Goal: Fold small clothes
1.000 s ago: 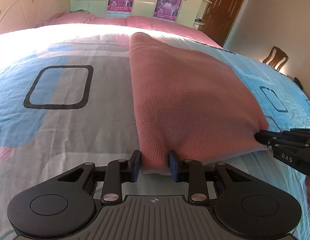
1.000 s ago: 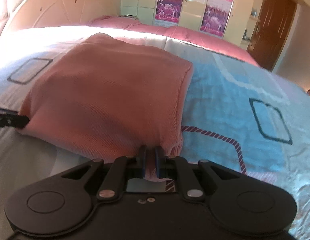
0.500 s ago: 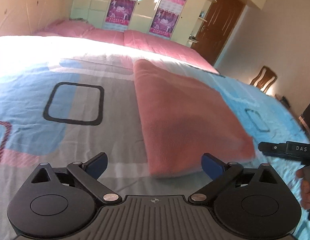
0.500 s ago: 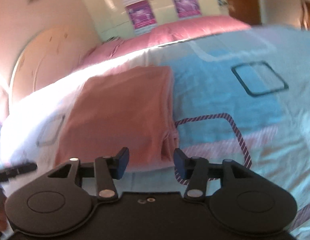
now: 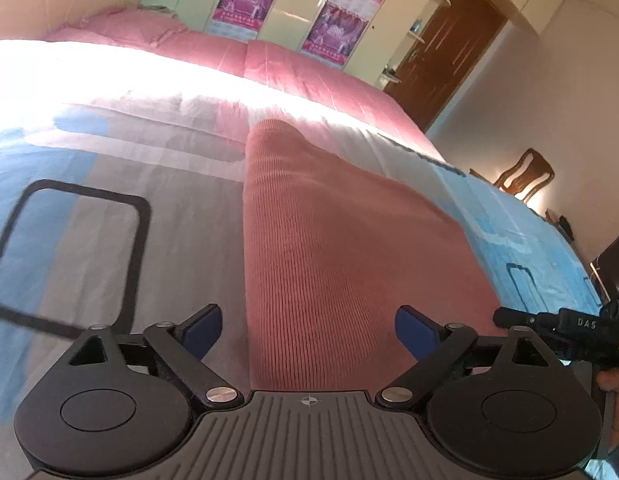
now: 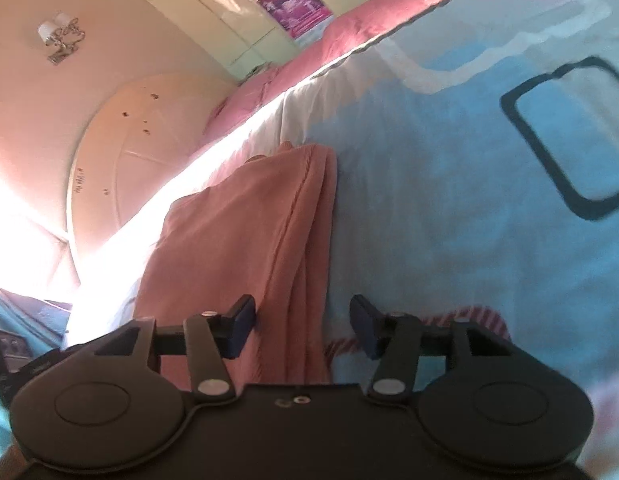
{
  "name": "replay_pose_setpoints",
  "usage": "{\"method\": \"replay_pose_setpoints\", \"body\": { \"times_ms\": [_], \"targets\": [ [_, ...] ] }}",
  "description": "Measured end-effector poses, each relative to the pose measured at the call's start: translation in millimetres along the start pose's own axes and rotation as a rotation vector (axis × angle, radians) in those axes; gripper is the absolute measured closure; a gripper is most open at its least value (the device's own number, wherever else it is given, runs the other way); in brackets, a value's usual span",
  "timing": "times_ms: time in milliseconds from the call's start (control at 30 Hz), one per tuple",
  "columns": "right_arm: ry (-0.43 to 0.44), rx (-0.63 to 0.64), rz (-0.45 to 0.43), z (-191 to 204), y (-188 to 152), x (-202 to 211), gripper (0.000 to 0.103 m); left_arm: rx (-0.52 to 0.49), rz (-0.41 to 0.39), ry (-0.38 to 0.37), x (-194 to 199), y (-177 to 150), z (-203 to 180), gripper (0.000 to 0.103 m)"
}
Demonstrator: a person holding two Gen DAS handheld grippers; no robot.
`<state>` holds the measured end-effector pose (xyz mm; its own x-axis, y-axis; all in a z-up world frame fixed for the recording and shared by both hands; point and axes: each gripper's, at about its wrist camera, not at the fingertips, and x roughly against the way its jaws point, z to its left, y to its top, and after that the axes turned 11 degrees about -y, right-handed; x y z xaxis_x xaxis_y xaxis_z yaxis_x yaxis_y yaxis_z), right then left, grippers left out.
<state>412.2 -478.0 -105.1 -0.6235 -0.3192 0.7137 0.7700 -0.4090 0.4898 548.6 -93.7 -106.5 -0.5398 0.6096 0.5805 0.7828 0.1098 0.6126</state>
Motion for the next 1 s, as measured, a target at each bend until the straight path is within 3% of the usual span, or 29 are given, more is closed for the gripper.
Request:
{"method": "replay_pose_setpoints", "body": {
  "times_ms": [200,267,433,500,767,933,1000],
  "targets": [
    [0.069,0.024,0.061,-1,13,-19,0.061,0.052,-0.002,-0.025,-17,4,7,0.025],
    [0.065,0.050,0.076,7,15,-26,0.066,0.067,0.003,-0.032,-22,5,7,0.028],
    [0.060,0.088,0.089,24,18,-37,0.067,0.073,0.032,-0.016,-34,11,2,0.029],
    [0.037,0.129,0.088,27,20,-36,0.074,0.060,0.048,-0.012,-38,15,-2,0.031],
    [0.069,0.060,0.092,-3,24,-17,0.064,0.071,0.055,-0.019,-30,15,2,0.033],
    [0.096,0.038,0.107,3,26,-30,0.057,0.094,0.043,-0.027,-27,12,10,0.033],
    [0.063,0.080,0.096,15,29,-33,0.057,0.082,0.039,-0.012,-30,12,6,0.033]
  ]
}}
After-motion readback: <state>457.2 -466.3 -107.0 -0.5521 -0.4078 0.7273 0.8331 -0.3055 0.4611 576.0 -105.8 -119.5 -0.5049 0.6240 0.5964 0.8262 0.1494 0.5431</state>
